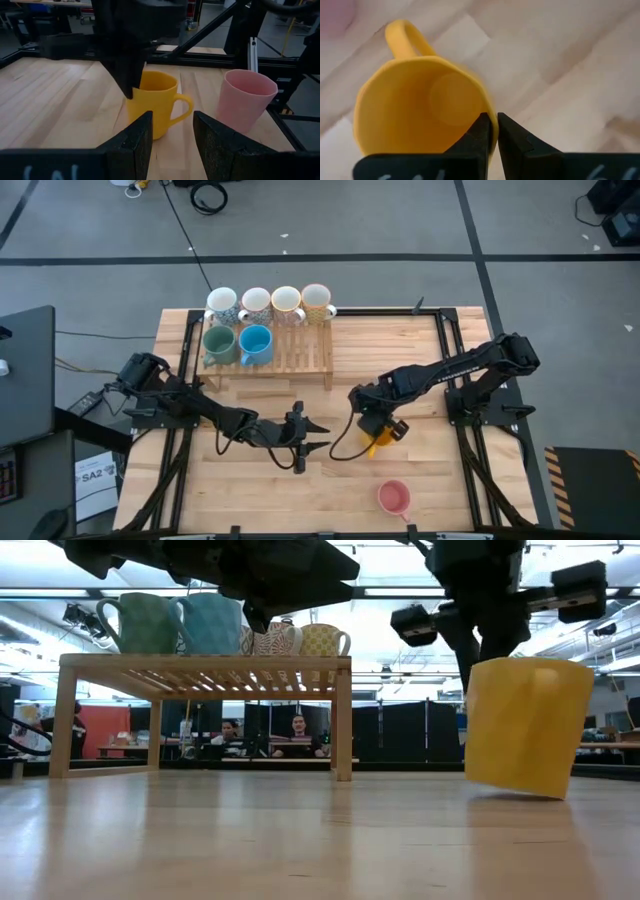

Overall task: Place coffee mugs
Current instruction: Put the yellow mug on the table, then put the yellow mug on the shelf

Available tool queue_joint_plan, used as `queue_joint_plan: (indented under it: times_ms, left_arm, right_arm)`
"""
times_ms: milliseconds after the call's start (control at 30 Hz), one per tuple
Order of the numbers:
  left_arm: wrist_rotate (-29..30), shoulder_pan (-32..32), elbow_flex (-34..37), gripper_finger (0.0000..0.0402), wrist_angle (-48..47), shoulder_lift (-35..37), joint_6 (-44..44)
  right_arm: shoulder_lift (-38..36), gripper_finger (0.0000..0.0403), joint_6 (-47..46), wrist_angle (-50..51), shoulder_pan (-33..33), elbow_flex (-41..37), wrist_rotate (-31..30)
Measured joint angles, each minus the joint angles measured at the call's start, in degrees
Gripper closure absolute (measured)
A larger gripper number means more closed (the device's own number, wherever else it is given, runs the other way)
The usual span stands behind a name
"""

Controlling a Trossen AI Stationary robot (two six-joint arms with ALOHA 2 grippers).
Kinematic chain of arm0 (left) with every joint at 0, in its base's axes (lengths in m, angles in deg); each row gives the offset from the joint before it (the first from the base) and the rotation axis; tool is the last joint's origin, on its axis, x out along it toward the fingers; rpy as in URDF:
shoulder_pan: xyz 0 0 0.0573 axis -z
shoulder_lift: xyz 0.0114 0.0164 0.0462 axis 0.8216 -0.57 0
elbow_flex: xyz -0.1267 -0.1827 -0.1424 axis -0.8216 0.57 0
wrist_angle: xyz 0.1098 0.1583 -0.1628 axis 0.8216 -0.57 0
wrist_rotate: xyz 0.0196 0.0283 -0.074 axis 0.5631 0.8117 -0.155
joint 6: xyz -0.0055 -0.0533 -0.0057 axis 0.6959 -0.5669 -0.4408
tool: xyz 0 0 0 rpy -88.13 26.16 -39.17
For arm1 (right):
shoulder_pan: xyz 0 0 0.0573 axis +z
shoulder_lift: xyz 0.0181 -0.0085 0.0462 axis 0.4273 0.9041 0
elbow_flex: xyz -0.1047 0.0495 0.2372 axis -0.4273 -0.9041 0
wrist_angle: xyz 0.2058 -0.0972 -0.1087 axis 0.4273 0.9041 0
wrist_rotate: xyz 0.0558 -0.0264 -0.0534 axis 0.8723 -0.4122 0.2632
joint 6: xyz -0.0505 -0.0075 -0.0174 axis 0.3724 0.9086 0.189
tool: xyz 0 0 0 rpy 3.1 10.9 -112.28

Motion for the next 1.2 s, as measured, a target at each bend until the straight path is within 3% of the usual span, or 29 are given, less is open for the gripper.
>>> queue_joint_plan:
  times_ms: [233, 400, 833, 1200]
  left_arm:
    - [0.00, 0.00, 0.00, 0.0253, 0.02, 0.00, 0.00]
    - [0.00, 0.00, 0.00, 0.0253, 0.04, 0.01, -0.11]
    - [0.00, 0.00, 0.00, 0.0253, 0.04, 0.02, -0.13]
    - [0.00, 0.00, 0.00, 0.0253, 0.04, 0.04, -0.14]
  right_arm:
    - [-0.02, 0.0372, 14.82, 2.13, 0.15, 0.07, 6.11]
    - [-0.02, 0.0372, 20.20, 3.29, 0.26, 0.05, 6.28]
    - [0.09, 0.0336, 17.21, 1.25, 0.26, -0.12, 1.11]
    - [0.09, 0.0308, 17.21, 0.77, 0.26, -0.12, 0.12]
